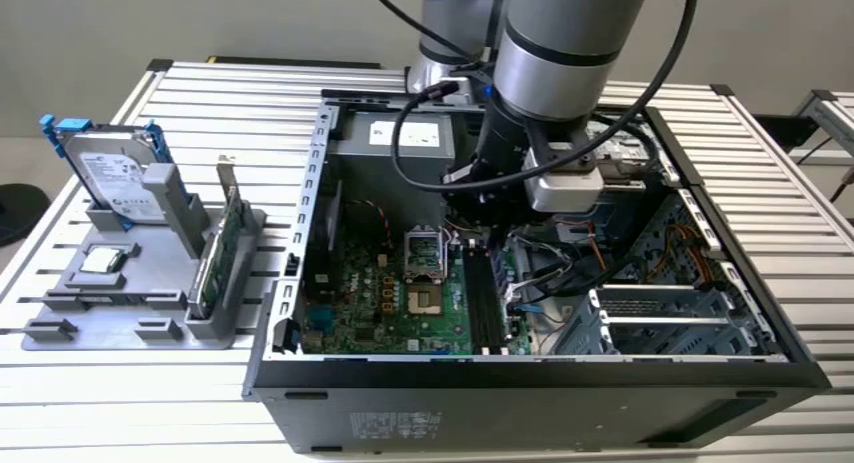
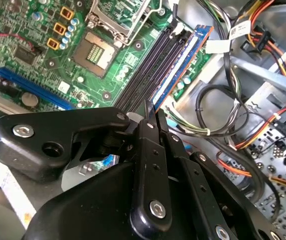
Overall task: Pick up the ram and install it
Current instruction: 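Insert the ram into the slot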
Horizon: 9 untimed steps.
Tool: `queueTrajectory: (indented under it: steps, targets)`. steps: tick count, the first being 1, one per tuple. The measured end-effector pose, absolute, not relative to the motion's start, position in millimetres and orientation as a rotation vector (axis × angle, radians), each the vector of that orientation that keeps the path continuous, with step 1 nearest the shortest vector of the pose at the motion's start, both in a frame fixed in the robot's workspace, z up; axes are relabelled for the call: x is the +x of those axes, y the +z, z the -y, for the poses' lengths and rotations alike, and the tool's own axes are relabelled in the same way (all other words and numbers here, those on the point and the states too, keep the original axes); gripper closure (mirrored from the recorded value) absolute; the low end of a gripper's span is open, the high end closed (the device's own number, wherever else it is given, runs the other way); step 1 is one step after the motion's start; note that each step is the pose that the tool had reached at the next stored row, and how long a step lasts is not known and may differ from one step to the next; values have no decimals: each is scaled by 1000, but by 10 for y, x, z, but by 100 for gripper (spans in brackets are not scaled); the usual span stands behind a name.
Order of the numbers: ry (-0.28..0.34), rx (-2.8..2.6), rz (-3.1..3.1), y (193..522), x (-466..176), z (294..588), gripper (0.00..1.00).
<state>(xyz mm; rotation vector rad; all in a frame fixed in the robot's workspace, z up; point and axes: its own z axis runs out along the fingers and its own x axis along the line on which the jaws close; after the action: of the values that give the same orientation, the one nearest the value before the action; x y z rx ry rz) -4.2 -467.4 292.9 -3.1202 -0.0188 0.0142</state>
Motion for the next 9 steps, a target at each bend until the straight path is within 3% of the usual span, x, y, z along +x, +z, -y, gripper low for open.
queueTrajectory:
  steps: [9]
  targets:
    - [13,-3120,-42,2813,24,4673,100]
